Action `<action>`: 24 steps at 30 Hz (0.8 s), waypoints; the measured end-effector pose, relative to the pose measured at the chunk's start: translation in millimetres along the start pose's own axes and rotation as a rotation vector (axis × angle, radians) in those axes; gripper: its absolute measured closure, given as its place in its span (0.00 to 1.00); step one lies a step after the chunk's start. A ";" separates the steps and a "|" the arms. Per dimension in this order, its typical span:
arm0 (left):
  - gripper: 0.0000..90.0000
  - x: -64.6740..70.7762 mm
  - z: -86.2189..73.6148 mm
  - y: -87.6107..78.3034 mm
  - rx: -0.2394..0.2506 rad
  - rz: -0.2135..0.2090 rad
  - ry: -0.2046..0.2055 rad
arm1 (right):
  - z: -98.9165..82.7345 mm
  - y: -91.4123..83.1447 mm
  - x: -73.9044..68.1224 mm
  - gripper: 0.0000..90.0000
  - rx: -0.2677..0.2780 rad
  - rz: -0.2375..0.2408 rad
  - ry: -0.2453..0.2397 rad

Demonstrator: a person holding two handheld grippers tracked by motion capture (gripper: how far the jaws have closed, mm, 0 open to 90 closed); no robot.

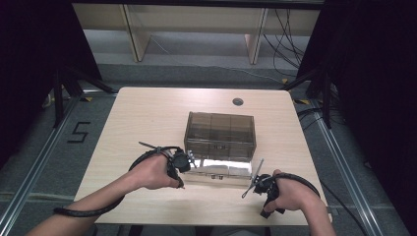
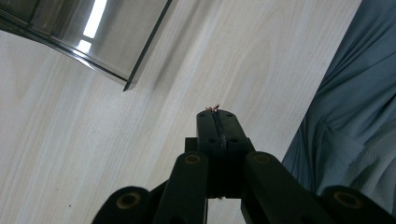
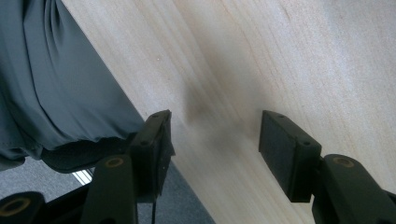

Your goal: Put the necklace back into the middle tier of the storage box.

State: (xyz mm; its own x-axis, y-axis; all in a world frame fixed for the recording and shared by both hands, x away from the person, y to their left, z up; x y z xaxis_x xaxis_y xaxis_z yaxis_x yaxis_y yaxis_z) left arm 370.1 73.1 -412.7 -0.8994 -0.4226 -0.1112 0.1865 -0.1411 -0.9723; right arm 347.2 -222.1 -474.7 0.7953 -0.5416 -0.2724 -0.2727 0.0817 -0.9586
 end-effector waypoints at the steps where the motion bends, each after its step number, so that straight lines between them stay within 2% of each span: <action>1: 0.99 -1.3 0.2 -1.2 -0.002 -0.001 0.000 | 0.1 0.1 0.3 0.50 -0.001 0.002 -0.002; 13: 0.99 -9.7 3.9 -10.1 0.003 -0.002 -0.014 | -0.7 -0.2 1.2 0.49 0.005 -0.001 -0.006; 15: 0.99 -11.3 4.4 -11.6 0.004 -0.001 -0.016 | -0.3 -0.6 2.1 0.49 0.000 0.008 -0.022; 21: 0.99 -15.9 5.7 -15.0 0.009 0.003 -0.019 | -0.8 -0.4 2.7 0.49 0.007 0.005 -0.027; 24: 0.99 -17.9 6.4 -15.7 0.015 0.004 -0.030 | -0.8 -0.6 1.2 0.49 0.004 -0.001 -0.006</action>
State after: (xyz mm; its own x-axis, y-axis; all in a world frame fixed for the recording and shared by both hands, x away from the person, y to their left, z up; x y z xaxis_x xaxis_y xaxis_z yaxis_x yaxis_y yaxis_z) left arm 385.8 77.1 -394.1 -0.8867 -0.4495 -0.1084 0.1959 -0.1528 -0.9686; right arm 347.9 -223.5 -474.4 0.7987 -0.5368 -0.2720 -0.2697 0.0847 -0.9592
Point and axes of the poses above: each handheld gripper's, and its own axes: y roughly forward along the jaws, z roughly out of its top, x roughly to its right, the point moved 1 cm from there along y, roughly forward along the jaws, and after that the axes turned 9 degrees about z, right-handed, at the moved point
